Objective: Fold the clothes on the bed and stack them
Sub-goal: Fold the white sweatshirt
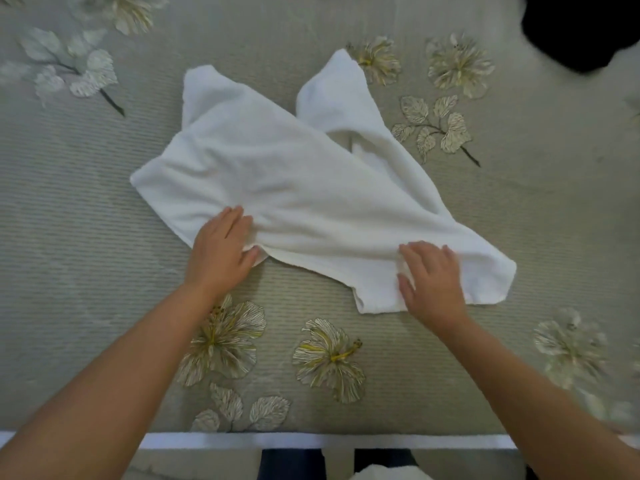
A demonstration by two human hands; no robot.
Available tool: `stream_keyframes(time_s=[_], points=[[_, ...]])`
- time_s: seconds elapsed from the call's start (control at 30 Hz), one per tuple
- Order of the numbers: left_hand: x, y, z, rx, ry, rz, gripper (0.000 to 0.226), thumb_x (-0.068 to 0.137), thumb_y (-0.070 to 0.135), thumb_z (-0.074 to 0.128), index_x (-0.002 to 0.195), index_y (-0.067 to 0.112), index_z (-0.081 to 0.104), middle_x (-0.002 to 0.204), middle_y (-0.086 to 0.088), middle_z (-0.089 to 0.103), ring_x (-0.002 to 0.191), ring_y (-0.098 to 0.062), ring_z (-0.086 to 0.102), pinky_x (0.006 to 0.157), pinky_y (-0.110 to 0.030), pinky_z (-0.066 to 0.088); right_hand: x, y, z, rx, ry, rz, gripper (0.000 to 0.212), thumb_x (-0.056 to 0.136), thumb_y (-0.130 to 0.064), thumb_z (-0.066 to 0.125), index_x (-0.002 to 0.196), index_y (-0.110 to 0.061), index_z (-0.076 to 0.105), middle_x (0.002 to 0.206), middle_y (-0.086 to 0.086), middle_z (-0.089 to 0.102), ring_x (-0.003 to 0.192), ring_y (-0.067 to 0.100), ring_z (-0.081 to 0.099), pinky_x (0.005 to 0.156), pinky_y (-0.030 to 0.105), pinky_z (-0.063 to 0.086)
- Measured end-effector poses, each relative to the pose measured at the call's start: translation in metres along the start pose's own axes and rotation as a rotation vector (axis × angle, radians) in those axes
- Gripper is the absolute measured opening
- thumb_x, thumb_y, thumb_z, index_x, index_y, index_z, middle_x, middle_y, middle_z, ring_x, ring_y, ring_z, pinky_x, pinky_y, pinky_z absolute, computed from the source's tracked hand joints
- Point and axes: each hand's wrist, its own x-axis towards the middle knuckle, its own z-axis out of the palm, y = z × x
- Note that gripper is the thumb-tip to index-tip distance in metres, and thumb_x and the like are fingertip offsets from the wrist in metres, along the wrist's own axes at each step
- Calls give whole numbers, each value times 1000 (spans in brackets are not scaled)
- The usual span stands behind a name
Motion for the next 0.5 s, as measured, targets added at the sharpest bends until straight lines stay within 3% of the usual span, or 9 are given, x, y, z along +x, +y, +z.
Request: stream_keyframes(time_s=[0.07, 0.13, 0.2, 0.23, 0.3, 0.37, 0.5], points=[[-15, -15, 3, 29, -82, 75, 60, 72, 29, 63, 118, -10, 55, 128, -30, 49, 121, -46, 44, 98, -57, 35, -20, -15, 19, -22, -147, -204, 59, 59, -37, 80, 103, 0, 68, 105, 18, 68, 95, 34, 66, 79, 60, 46], [-30, -27, 4, 79, -148, 116, 56, 65, 22, 71, 109, -12, 60, 119, -32, 55, 111, -50, 51, 90, -62, 38, -34, -14, 31, -54, -272, -207, 64, 53, -38, 85, 101, 1, 69, 108, 17, 67, 95, 33, 66, 72, 56, 50], [-36, -38, 3, 116, -80, 142, 38, 61, 6, 70, 95, -11, 67, 104, -31, 63, 95, -50, 60, 77, -63, 44, -40, -6, 40, -24, -197, -234, 37, 74, -25, 71, 96, 4, 69, 104, 21, 67, 90, 36, 67, 67, 53, 53], [-36, -40, 2, 131, -43, 153, 31, 58, 2, 67, 88, -9, 69, 97, -28, 66, 87, -48, 63, 72, -61, 47, -39, -3, 42, 17, -162, -234, 28, 72, -13, 72, 92, 6, 70, 101, 23, 68, 86, 38, 68, 64, 53, 53], [-29, -39, 1, 123, 11, 130, 22, 60, -5, 62, 80, -4, 71, 90, -22, 69, 82, -42, 66, 71, -55, 49, -31, -3, 41, 107, -148, -188, 40, 45, 9, 83, 83, 10, 70, 91, 26, 69, 78, 41, 68, 59, 53, 54], [-20, -33, -2, 65, 26, 0, 19, 74, -11, 57, 86, -2, 69, 92, -20, 68, 88, -37, 63, 80, -47, 46, -24, -6, 33, 210, -134, -95, 43, 36, 19, 82, 77, 13, 69, 81, 27, 69, 69, 43, 68, 54, 53, 53], [-13, -18, -13, -80, 111, -191, 18, 90, 1, 44, 100, -3, 59, 94, -21, 62, 86, -34, 56, 68, -37, 37, -17, 1, 0, 352, -34, 168, 16, 67, 13, 62, 82, 12, 68, 78, 27, 68, 71, 43, 66, 66, 47, 51]])
